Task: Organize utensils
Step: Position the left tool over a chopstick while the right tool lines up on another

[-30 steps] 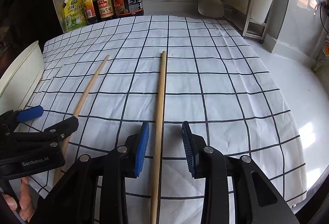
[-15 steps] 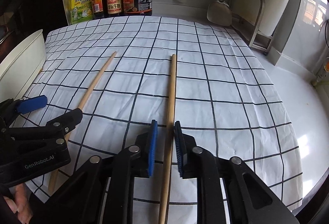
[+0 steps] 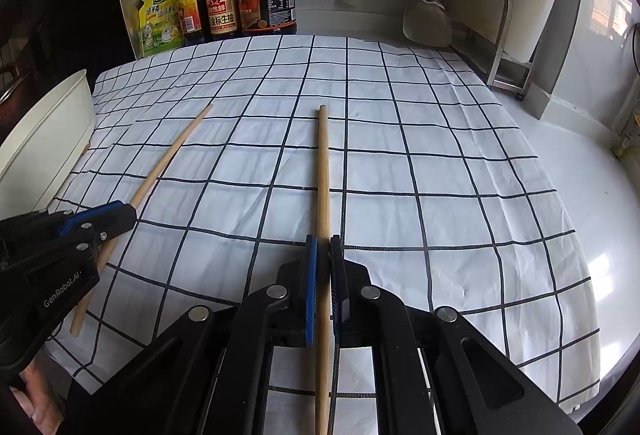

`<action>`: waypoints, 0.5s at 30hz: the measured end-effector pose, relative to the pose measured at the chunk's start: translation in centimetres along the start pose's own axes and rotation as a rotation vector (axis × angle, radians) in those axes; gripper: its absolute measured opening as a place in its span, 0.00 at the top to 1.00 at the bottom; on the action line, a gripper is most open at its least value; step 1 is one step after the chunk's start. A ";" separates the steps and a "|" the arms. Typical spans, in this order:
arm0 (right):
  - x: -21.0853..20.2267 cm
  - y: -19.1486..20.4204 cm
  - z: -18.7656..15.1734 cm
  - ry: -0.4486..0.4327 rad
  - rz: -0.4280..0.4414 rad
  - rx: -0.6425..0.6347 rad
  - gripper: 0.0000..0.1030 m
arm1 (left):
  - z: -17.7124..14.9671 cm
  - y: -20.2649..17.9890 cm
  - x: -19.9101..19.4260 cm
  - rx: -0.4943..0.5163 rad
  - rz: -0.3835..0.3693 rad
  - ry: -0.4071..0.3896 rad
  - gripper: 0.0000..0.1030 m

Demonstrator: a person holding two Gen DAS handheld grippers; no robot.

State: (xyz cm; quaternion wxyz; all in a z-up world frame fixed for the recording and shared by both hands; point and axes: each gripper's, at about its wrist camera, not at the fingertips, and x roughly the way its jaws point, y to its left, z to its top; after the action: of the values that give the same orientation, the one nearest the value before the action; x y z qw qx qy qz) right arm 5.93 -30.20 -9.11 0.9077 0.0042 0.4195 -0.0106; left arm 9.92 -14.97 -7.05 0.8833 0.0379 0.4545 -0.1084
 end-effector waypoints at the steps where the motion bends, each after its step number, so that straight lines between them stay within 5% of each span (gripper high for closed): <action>1: 0.0 -0.1 0.0 0.001 0.005 0.009 0.94 | -0.1 0.1 -0.1 -0.007 -0.008 0.003 0.93; 15: -1.5 -0.5 0.2 -0.022 0.042 0.061 0.94 | 0.1 -0.3 -2.8 0.027 -0.066 -0.022 0.93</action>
State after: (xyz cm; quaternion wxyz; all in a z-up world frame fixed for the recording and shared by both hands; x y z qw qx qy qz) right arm 5.12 -30.69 -7.84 0.9117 0.0405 0.4089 -0.0045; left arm 8.31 -14.87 -4.69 0.8837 0.0334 0.4441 -0.1441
